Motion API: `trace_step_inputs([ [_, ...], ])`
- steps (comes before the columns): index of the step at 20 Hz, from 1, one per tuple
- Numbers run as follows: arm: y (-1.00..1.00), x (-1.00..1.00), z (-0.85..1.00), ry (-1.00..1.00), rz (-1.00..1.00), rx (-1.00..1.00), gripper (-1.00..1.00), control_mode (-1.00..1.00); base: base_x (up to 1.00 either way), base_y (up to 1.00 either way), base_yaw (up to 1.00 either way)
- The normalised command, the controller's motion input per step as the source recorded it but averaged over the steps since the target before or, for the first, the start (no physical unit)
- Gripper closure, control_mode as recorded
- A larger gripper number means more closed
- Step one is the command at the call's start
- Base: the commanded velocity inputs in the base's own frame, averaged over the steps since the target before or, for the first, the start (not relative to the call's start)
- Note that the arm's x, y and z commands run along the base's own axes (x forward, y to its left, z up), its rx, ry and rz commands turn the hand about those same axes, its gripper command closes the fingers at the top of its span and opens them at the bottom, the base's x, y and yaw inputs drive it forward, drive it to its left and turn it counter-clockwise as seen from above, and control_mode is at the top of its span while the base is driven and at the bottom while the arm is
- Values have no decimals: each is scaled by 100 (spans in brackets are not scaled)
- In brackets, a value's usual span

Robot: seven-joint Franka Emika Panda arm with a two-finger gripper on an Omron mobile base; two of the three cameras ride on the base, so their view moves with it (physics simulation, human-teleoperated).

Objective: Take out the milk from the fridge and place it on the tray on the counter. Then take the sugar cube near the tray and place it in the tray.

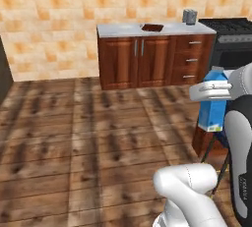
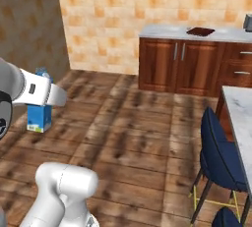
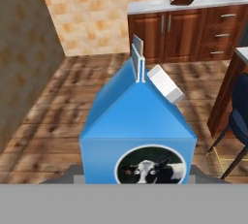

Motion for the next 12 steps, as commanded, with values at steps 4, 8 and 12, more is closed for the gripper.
trace_step_inputs([
  [4,0,0,0,0,0,0,100,100,100,-29,-1],
  [8,0,0,0,0,0,0,100,100,100,-25,-2],
  [12,0,0,0,0,0,0,100,100,100,-37,-11],
])
